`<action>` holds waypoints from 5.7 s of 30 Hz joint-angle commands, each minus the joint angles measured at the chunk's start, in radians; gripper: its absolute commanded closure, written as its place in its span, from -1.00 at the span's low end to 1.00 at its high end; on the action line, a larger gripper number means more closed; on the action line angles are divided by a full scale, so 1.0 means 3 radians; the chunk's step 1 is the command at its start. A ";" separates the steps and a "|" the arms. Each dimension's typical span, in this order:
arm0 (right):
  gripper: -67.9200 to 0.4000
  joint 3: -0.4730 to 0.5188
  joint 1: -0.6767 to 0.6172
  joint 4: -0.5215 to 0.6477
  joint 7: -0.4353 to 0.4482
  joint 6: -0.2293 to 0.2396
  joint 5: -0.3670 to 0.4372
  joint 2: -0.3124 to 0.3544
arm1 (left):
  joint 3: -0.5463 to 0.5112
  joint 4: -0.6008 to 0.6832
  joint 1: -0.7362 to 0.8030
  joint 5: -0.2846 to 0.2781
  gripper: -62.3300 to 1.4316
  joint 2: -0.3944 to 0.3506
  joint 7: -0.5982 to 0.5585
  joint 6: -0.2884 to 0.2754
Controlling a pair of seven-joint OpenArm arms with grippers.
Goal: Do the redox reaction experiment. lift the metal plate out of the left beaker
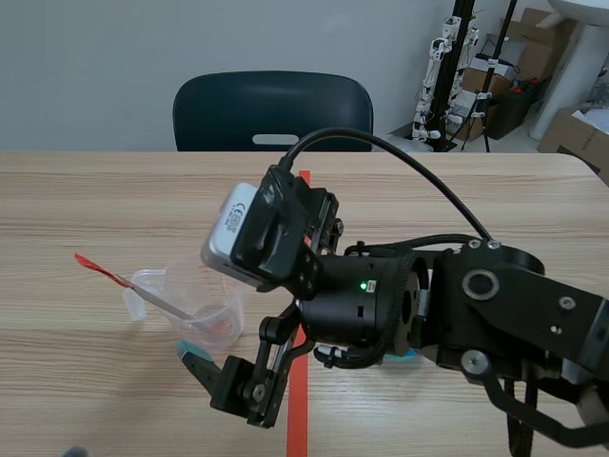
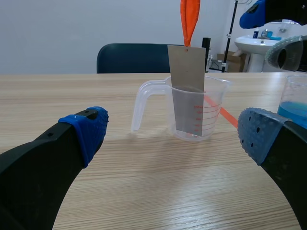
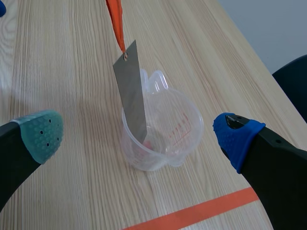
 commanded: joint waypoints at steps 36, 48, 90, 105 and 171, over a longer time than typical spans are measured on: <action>-0.99 -0.0403 0.0100 -0.0683 -0.0015 -0.0685 -0.0326 -0.0918 | -0.0005 0.0084 -0.0228 0.0202 -0.83 -0.0027 -0.0033 -0.0009; -0.77 -0.0402 0.0103 -0.0853 -0.0013 -0.0688 -0.0412 -0.1016 | -0.0005 0.0084 -0.0228 0.0202 -0.83 -0.0027 -0.0032 -0.0009; 0.53 -0.0402 0.0201 -0.0852 0.0043 -0.0510 -0.0408 -0.1069 | -0.0005 0.0084 -0.0228 0.0201 -0.83 -0.0028 -0.0031 -0.0009; 0.85 -0.0387 0.0203 -0.0852 0.0036 -0.0712 -0.0406 -0.1054 | -0.0005 0.0084 -0.0228 0.0201 -0.83 -0.0028 -0.0031 -0.0009; 0.97 0.0303 0.0211 -0.0045 -0.0599 -0.0160 0.0567 -0.0717 | -0.0005 0.0084 -0.0228 0.0202 -0.83 -0.0028 -0.0008 -0.0009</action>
